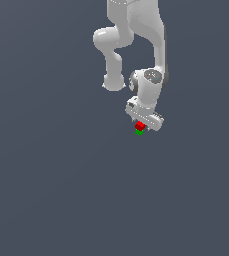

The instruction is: Stack the red cube on top of the green cube.

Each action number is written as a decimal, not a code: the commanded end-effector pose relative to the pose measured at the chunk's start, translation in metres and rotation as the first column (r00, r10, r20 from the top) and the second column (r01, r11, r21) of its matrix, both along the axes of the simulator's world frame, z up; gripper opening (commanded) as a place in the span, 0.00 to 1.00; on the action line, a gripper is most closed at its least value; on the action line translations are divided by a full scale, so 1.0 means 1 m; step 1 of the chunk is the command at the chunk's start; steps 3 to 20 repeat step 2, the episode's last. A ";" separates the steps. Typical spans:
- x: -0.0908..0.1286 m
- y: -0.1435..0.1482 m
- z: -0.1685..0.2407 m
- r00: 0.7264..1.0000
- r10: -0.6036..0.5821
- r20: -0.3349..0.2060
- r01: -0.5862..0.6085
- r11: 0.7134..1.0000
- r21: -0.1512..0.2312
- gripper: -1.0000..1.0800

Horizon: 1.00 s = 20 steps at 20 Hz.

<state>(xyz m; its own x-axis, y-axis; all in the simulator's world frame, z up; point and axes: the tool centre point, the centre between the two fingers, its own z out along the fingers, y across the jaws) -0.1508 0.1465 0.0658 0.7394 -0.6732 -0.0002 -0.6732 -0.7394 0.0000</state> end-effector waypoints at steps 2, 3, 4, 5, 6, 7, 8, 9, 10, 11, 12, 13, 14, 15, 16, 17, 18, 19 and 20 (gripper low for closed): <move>0.000 0.000 0.000 1.000 0.000 0.000 0.000 1.000 0.000 0.96; 0.000 0.000 0.000 1.000 0.000 0.000 0.000 1.000 0.000 0.96; 0.000 0.000 0.000 1.000 0.000 0.000 0.000 1.000 0.000 0.96; 0.000 0.000 0.000 1.000 0.000 0.000 0.000 1.000 0.000 0.96; 0.000 0.000 0.000 1.000 0.000 0.000 0.000 1.000 0.000 0.96; 0.000 0.000 0.000 1.000 0.000 0.000 0.000 1.000 0.000 0.96; 0.000 0.000 0.000 1.000 0.000 0.000 0.000 1.000 0.000 0.96; 0.000 0.000 0.000 1.000 0.000 0.000 0.000 1.000 0.000 0.96; 0.000 0.000 0.000 1.000 0.000 0.000 0.000 1.000 0.000 0.96; 0.000 0.000 0.000 1.000 0.000 0.000 0.000 1.000 0.000 0.96; 0.000 0.000 0.000 1.000 0.000 0.000 0.000 1.000 0.000 0.96; 0.000 0.000 0.000 1.000 0.000 0.000 0.000 1.000 0.000 0.96; 0.000 0.000 0.000 1.000 0.000 0.000 0.000 1.000 0.000 0.96; 0.000 0.000 0.000 1.000 0.000 0.000 0.000 1.000 0.000 0.96; 0.000 0.000 0.000 1.000 0.000 0.000 0.000 1.000 0.000 0.96; 0.000 0.000 0.000 1.000 0.000 0.000 0.000 1.000 0.000 0.96; 0.000 0.000 0.000 1.000 0.000 0.000 0.000 1.000 0.000 0.96; 0.000 0.000 0.000 1.000 0.000 0.000 0.000 1.000 0.000 0.96; 0.000 0.000 0.000 1.000 0.000 0.000 0.000 1.000 0.000 0.96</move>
